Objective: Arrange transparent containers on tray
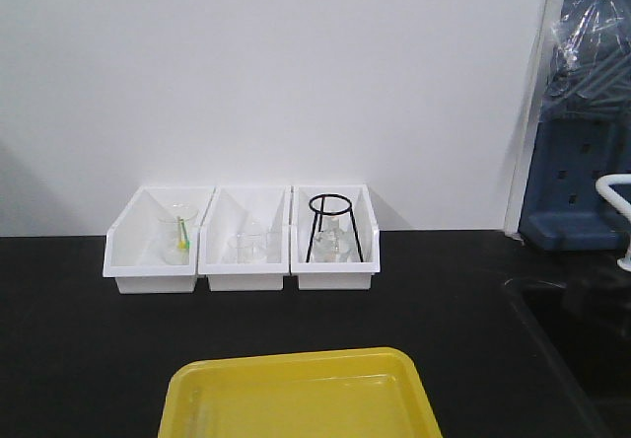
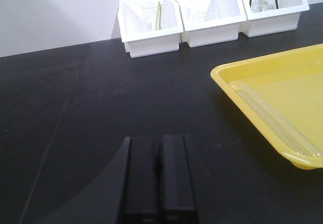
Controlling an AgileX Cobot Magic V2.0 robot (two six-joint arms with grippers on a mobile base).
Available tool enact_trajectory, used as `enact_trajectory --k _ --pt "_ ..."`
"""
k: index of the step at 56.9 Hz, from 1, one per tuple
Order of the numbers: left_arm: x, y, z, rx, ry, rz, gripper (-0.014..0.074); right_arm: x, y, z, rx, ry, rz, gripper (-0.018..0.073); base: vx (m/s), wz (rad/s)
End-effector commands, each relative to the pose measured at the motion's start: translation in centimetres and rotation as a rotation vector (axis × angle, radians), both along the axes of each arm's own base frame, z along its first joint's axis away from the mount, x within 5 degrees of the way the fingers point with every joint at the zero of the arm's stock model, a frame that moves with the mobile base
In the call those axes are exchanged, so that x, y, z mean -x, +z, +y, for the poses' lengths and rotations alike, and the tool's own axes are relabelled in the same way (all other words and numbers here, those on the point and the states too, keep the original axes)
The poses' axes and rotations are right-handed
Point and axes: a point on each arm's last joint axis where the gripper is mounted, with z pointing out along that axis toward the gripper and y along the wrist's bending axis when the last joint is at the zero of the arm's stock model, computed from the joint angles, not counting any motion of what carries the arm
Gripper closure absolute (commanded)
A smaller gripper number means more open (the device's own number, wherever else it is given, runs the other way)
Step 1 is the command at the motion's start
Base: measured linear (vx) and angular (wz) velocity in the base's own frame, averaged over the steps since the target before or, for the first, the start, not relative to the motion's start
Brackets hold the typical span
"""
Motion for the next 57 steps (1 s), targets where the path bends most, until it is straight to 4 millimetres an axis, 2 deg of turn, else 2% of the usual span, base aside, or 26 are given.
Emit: enact_trajectory --k 1,6,15,20,22,31,42,46,57 --pt "-0.1 -0.4 0.0 0.017 0.006 -0.066 0.0604 1.2 0.8 0.0 0.082 0.082 0.012 0.0571 0.00 0.00" --pt "-0.1 -0.4 0.0 0.017 0.006 -0.066 0.0604 2.5 0.3 0.0 0.126 0.139 -0.057 0.0571 0.00 0.00" --pt "-0.1 -0.4 0.0 0.017 0.006 -0.066 0.0604 6.4 -1.6 -1.3 0.145 0.163 -0.344 0.0571 0.00 0.00" --pt "-0.1 -0.4 0.0 0.017 0.006 -0.066 0.0604 9.0 -3.7 -3.0 0.104 0.057 -0.473 0.0571 0.00 0.00" --pt "-0.1 -0.4 0.0 0.017 0.006 -0.066 0.0604 9.9 -5.1 -3.5 0.095 0.007 -0.499 0.0571 0.00 0.00" --pt "-0.1 -0.4 0.0 0.017 0.006 -0.066 0.0604 12.9 -9.8 -4.9 0.129 -0.147 -0.553 0.0571 0.00 0.00" --pt "-0.1 -0.4 0.0 0.017 0.006 -0.066 0.0604 14.1 -15.0 -5.0 0.145 -0.176 -0.476 0.0571 0.00 0.00" --pt "-0.1 -0.4 0.0 0.017 0.006 -0.066 0.0604 14.4 -15.6 -5.0 0.150 -0.176 -0.406 0.0571 0.00 0.00" --pt "-0.1 -0.4 0.0 0.017 0.006 -0.066 0.0604 14.5 -16.0 -5.0 0.148 -0.177 -0.371 0.0571 0.00 0.00"
